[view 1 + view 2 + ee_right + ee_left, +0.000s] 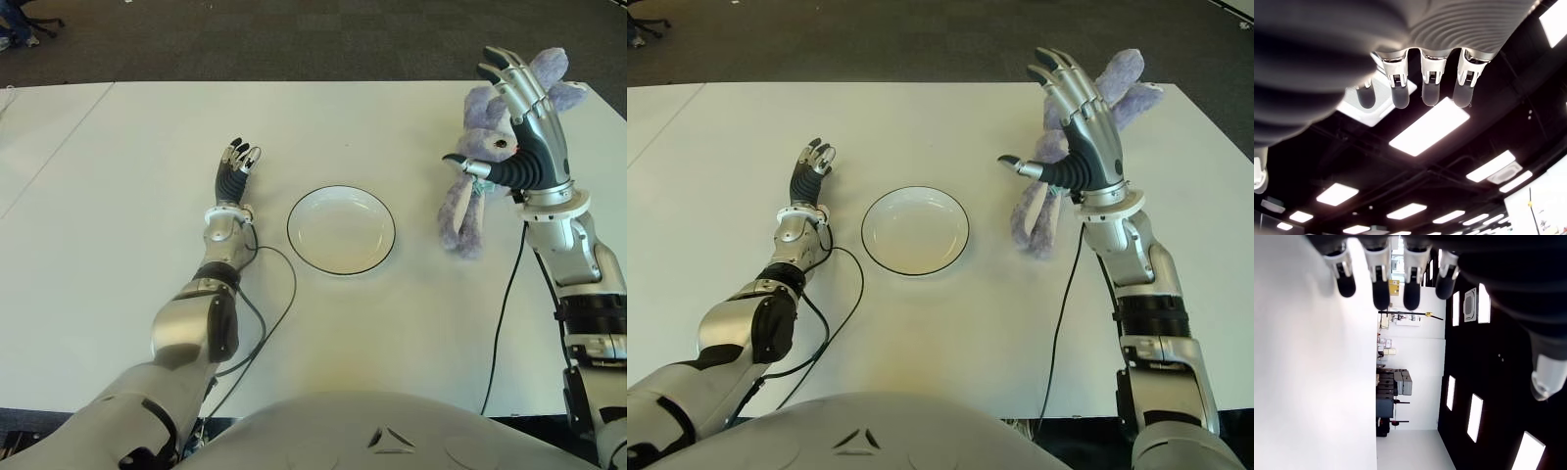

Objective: Put the doll into the plate.

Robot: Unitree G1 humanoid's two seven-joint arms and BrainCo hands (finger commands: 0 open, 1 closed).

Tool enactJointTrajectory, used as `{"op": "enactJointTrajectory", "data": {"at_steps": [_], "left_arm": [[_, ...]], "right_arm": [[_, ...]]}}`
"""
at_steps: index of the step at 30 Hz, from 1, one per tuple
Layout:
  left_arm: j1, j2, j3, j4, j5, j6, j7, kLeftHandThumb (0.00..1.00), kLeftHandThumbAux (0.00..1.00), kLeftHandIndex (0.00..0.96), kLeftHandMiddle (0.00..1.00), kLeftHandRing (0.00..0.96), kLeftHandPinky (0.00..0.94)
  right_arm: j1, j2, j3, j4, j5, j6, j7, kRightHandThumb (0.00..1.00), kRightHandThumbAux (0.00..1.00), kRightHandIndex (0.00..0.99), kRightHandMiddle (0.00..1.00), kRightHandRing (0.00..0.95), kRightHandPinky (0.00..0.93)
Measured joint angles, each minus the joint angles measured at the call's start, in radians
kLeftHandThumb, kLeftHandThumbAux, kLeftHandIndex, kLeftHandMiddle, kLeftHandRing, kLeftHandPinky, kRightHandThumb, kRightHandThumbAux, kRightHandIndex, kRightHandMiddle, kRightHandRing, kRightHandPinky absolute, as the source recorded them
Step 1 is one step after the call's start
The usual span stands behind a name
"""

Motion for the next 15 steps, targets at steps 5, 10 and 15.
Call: {"op": "enactJointTrajectory", "data": {"at_steps": [5,10,15], "left_arm": [[0.0,0.0,0.0,0.0,0.0,0.0,0.0,0.0,0.484,0.11,0.137,0.123,0.098],[0.0,0.0,0.0,0.0,0.0,0.0,0.0,0.0,0.492,0.116,0.143,0.128,0.102],[0.001,0.0,0.0,0.0,0.0,0.0,0.0,0.0,0.495,0.113,0.138,0.121,0.087]], "right_arm": [[-0.104,-0.022,0.019,0.193,-0.085,-0.005,-0.126,0.183,0.424,0.076,0.017,0.005,0.047],[-0.151,-0.045,0.038,0.283,-0.14,-0.009,-0.23,0.187,0.444,0.077,0.023,0.005,0.039],[-0.169,-0.055,0.058,0.336,-0.163,-0.012,-0.294,0.19,0.456,0.078,0.025,0.007,0.038]]}}
